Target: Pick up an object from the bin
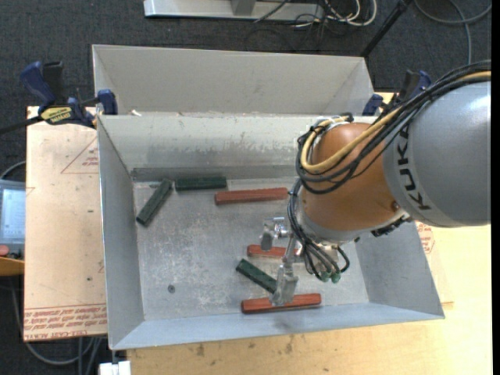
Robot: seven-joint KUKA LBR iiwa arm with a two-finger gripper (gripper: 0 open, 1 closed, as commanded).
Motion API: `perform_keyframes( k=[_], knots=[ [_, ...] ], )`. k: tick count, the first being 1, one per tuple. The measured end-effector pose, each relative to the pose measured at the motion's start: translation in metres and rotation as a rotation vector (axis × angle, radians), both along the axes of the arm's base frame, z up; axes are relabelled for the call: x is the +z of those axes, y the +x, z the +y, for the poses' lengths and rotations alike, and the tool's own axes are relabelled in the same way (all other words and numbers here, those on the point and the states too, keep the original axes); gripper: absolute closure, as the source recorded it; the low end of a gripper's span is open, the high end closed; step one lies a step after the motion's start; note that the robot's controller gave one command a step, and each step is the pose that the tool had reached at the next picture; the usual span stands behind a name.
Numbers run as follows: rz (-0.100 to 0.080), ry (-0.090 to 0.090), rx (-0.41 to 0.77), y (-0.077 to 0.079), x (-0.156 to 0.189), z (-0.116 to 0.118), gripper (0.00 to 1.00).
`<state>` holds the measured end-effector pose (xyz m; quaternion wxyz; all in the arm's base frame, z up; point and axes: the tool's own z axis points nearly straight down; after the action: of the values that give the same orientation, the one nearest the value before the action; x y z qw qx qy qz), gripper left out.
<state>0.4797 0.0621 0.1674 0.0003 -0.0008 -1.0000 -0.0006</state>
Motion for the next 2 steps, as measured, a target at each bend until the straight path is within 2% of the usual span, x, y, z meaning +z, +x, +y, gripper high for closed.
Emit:
perform_keyframes(
  k=[1,2],
  knots=[
    [-0.020,0.000,0.232,0.0088,-0.0955,-0.0668,0.00],
    [-0.003,0.000,0.234,0.0044,-0.0972,-0.0666,1.00]
  ],
)
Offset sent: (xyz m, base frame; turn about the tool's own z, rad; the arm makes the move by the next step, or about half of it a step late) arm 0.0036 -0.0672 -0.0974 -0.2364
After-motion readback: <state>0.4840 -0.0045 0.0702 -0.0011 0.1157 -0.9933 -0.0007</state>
